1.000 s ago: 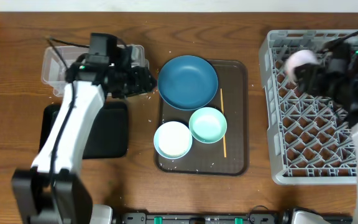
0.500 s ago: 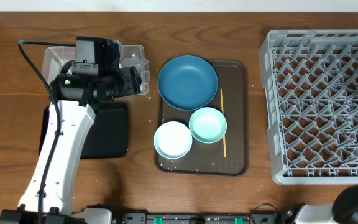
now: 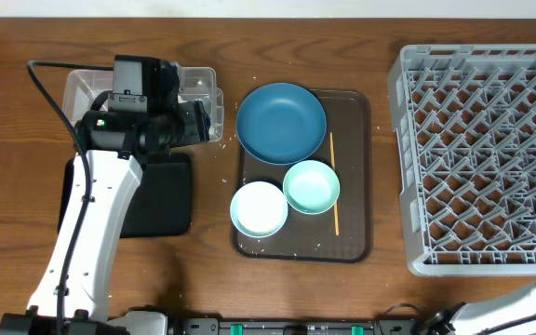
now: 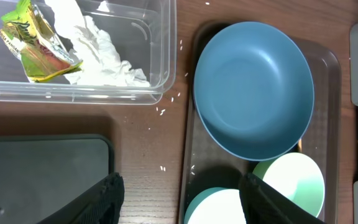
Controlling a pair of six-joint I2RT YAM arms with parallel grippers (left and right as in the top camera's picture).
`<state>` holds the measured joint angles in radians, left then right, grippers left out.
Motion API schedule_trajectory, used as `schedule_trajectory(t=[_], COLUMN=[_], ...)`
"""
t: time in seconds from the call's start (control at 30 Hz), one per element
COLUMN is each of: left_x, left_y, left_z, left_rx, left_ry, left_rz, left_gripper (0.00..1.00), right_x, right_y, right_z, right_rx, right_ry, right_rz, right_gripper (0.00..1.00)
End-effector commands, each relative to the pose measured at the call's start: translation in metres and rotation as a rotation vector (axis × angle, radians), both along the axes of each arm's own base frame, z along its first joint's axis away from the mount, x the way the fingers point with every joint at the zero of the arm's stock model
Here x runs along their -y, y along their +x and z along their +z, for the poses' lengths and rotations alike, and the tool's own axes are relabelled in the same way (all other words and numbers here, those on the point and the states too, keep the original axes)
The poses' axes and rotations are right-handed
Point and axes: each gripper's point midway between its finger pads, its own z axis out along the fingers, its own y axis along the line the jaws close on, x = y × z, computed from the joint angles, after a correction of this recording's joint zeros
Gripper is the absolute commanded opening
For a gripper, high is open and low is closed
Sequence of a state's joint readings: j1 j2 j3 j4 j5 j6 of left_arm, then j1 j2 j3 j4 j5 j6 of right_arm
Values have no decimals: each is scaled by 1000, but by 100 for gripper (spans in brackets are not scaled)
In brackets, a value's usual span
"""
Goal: Sort waste into correct bins and load items into the dishwasher rack
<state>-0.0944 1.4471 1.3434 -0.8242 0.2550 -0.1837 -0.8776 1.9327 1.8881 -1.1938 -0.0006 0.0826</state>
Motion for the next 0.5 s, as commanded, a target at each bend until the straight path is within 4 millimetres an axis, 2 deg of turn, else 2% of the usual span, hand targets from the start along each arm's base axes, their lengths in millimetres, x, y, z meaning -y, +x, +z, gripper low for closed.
schedule_trajectory(t=[0.0,0.2,0.3,0.37,0.47], left_x=[-2,-2,-2,-2,-2], left_y=[-1,-1,-1,-1,-1], left_z=[3,3,3,3,3], left_rx=[8,8,8,8,8], left_ry=[12,12,11,11,12], left_rz=[0,0,0,0,0], left_gripper=[62,62,62,62,62], right_x=[10,14,12,9,9], right_y=[0,5,8,6,5], right_z=[-22,-54,-64,-69,-70], right_rx=[-9,-43,-48,-63,-63], right_ry=[48,96,122,139,150], right_rz=[-40,-38,-31,-32,-35], right_gripper=[36,38,45,61,99])
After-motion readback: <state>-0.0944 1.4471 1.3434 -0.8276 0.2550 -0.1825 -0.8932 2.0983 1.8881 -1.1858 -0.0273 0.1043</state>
